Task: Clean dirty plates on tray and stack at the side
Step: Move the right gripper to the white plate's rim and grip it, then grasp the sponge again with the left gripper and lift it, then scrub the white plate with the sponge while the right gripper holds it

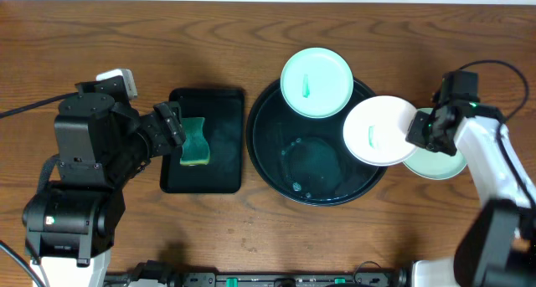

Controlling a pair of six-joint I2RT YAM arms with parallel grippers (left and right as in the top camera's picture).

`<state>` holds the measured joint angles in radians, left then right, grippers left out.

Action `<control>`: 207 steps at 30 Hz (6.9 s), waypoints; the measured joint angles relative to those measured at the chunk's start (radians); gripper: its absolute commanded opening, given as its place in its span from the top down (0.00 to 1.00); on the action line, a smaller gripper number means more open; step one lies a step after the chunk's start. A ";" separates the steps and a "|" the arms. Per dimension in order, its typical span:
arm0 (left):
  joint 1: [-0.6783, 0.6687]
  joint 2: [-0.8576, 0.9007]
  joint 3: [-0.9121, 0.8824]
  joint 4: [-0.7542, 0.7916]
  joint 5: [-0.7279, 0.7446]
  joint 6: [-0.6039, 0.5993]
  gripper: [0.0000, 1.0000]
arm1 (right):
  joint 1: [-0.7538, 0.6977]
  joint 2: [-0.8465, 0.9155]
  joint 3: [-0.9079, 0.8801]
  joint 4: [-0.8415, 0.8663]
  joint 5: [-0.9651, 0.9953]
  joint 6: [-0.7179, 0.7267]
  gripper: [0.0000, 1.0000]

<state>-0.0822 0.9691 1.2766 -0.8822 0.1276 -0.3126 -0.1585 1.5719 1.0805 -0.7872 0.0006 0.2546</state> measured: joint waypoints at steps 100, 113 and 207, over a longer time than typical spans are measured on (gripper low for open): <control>-0.078 0.717 -0.021 -0.068 -0.085 -0.042 0.93 | 0.406 -0.036 -0.119 0.060 -0.040 0.083 0.79; -0.167 0.718 -0.021 -0.079 0.010 -0.020 0.93 | 0.412 0.163 -0.119 0.174 -0.203 -0.063 0.78; -0.500 1.119 0.035 0.441 0.579 -0.158 0.93 | 0.492 0.217 -0.092 0.233 -0.251 -0.002 0.99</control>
<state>-0.5819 2.0884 1.3121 -0.4408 0.7063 -0.4706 0.3332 1.7889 0.9886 -0.5537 -0.2504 0.2531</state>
